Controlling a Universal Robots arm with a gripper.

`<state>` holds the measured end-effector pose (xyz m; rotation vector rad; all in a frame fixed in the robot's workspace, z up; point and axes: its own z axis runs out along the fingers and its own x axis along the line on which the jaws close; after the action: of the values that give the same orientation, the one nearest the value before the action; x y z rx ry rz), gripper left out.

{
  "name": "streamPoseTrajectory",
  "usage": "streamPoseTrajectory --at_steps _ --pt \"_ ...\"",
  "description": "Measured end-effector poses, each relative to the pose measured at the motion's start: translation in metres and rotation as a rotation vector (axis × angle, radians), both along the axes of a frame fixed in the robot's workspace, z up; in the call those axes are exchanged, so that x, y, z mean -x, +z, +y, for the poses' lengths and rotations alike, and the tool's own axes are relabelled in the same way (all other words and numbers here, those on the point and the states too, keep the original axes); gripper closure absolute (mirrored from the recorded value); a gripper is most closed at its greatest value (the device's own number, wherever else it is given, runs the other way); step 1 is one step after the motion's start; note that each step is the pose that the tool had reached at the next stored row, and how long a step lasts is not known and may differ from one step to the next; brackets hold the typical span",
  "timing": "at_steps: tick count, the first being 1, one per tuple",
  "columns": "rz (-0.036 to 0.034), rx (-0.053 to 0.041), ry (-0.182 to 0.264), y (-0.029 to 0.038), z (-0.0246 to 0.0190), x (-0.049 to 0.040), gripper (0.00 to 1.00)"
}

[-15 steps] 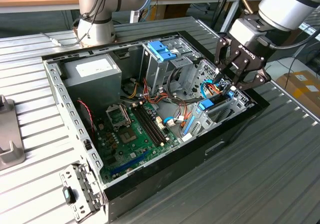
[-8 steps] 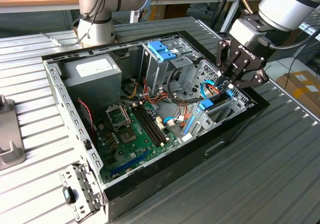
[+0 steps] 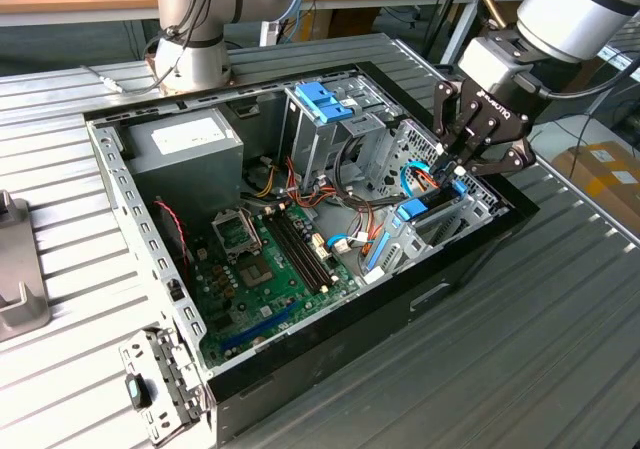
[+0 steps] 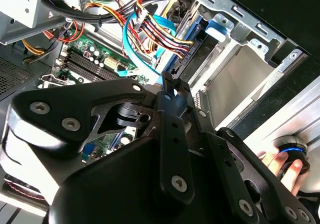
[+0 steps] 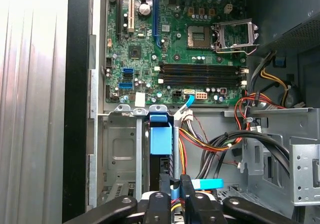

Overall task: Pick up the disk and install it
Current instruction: 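Insert the second disk wire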

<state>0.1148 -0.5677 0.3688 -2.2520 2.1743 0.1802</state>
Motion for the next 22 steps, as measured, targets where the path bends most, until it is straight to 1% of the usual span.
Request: streamPoseTrajectory --at_steps 6,8,9,17,20,21,22 --pt "0.0 0.0 0.0 0.0 0.0 0.0 0.79" --pt "-0.0001 0.0 0.0 -0.0001 0.0 0.0 0.78" --pt "0.0 0.0 0.0 -0.0001 0.0 0.0 0.71" --pt "0.0 -0.0001 0.0 0.0 0.0 0.0 0.71" --pt "-0.0006 0.0001 0.0 0.009 0.0 0.0 0.71" --pt "-0.0006 -0.0001 0.0 0.0109 0.0 0.0 0.71" --pt "-0.0007 -0.0001 0.0 0.0112 0.0 0.0 0.71"
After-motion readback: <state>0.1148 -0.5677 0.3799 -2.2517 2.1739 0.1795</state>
